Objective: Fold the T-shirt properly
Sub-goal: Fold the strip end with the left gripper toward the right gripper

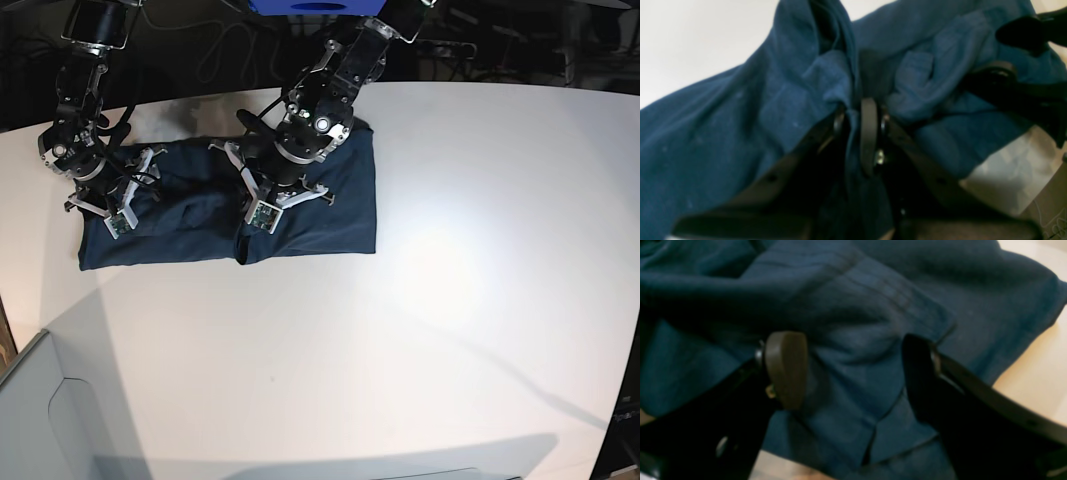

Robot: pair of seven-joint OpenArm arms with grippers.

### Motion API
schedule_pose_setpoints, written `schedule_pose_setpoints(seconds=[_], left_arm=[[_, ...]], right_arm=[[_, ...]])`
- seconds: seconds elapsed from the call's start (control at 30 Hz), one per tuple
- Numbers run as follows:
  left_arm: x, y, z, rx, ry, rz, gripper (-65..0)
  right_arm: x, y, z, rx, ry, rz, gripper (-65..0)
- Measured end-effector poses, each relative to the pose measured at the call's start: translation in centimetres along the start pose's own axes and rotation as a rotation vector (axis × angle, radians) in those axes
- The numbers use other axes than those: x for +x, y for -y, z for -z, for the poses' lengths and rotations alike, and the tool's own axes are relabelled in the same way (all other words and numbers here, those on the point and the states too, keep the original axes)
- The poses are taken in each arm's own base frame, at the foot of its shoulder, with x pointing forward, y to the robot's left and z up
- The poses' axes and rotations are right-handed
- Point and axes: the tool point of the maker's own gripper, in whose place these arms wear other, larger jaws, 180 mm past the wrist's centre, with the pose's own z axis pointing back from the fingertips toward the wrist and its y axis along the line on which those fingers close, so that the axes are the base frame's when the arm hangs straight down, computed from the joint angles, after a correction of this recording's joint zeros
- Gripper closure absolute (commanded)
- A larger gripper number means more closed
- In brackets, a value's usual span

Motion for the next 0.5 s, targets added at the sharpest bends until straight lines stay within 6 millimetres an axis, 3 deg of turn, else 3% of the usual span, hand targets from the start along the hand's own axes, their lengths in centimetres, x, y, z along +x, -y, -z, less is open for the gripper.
schedule_pose_setpoints(seconds=[0.07,0.5], left_arm=[[0.0,0.0,0.0,0.000,0.000,0.000,-4.3],[1.6,-0.4,0.3,0.004,0.033,0.018,-4.5]], right_arm=[[0.0,0.0,0.0,0.000,0.000,0.000,-42.4],[-0.1,0.0,0.0,0.000,-0.001,-0.001,-42.4]])
